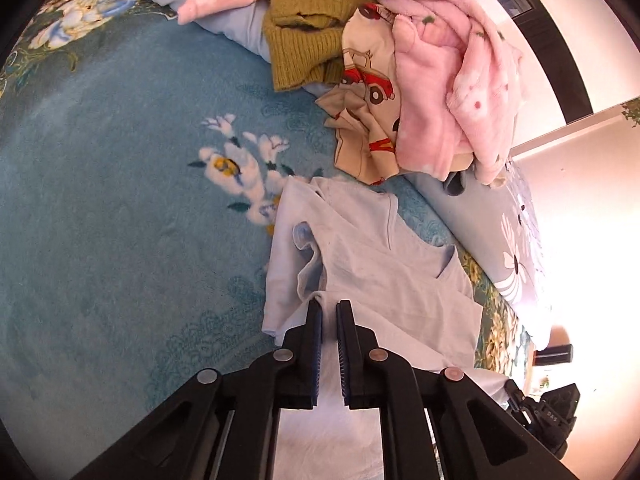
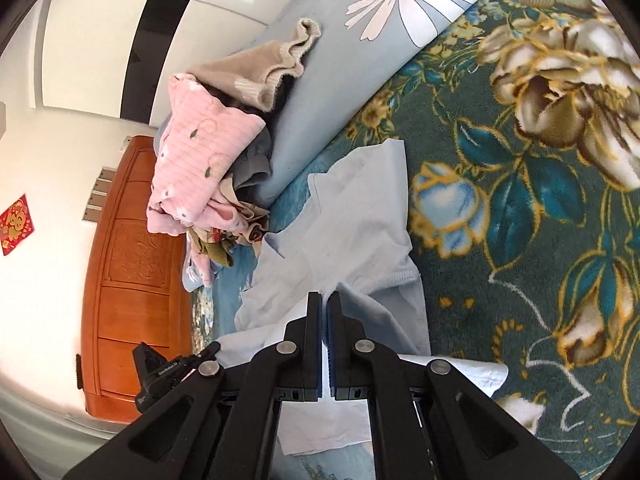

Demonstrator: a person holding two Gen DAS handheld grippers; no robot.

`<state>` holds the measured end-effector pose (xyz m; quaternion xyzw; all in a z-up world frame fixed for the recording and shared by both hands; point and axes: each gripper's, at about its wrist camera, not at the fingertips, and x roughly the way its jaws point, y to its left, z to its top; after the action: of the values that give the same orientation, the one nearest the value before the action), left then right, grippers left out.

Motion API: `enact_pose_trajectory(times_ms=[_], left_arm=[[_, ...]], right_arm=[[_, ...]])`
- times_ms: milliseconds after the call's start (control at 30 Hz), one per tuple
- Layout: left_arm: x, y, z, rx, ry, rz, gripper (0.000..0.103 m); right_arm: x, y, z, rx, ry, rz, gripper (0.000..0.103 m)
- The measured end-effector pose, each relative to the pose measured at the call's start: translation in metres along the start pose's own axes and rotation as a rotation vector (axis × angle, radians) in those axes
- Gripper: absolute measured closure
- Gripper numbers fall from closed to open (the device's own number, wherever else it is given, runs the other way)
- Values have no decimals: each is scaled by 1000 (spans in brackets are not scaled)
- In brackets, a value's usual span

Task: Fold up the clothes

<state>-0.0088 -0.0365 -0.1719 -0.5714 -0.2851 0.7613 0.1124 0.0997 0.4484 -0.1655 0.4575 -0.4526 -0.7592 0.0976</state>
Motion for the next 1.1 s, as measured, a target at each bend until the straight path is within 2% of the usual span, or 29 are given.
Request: enact_pose_trajectory(times_ms=[67, 100, 167, 333, 367, 433, 467, 633, 800, 900, 933, 1067, 1100], left_arm=[[4, 7, -7, 1, 16, 25, 84], [6, 13, -14, -8, 26, 31, 74], [6, 26, -30, -48, 52, 43, 63], [9, 47, -77, -119, 149, 110, 61], [11, 50, -85, -128, 178, 127, 61], [17, 47, -95, -130, 234, 150, 61], [16, 46, -99, -131, 238, 152, 61], [14, 43, -110, -141, 256, 169, 61], [13, 47, -122, -182, 304, 131, 61], [15, 53, -129, -226, 344, 83, 61], [15, 55, -131, -238, 351, 71, 61], [15, 57, -137, -246, 369, 53, 64], [15, 57, -138, -242, 373, 55, 69]], right_arm=[[8, -3, 0, 3, 12, -30, 101], [11, -5, 0, 6, 18, -44, 101], [15, -9, 1, 15, 22, -60, 100], [12, -24, 4, 74, -2, -63, 98], [9, -27, 4, 83, -9, -70, 86], [2, -33, 0, 82, -8, -107, 68], [-1, -37, -2, 75, -5, -130, 65], [-8, -58, -17, 3, 51, -313, 64], [-2, -70, -27, 53, 44, -275, 61], [9, -64, -33, 62, 86, -219, 61], [13, -62, -35, 64, 103, -201, 64], [17, -52, -47, 60, 126, -209, 93], [15, -49, -50, 54, 125, -207, 94]])
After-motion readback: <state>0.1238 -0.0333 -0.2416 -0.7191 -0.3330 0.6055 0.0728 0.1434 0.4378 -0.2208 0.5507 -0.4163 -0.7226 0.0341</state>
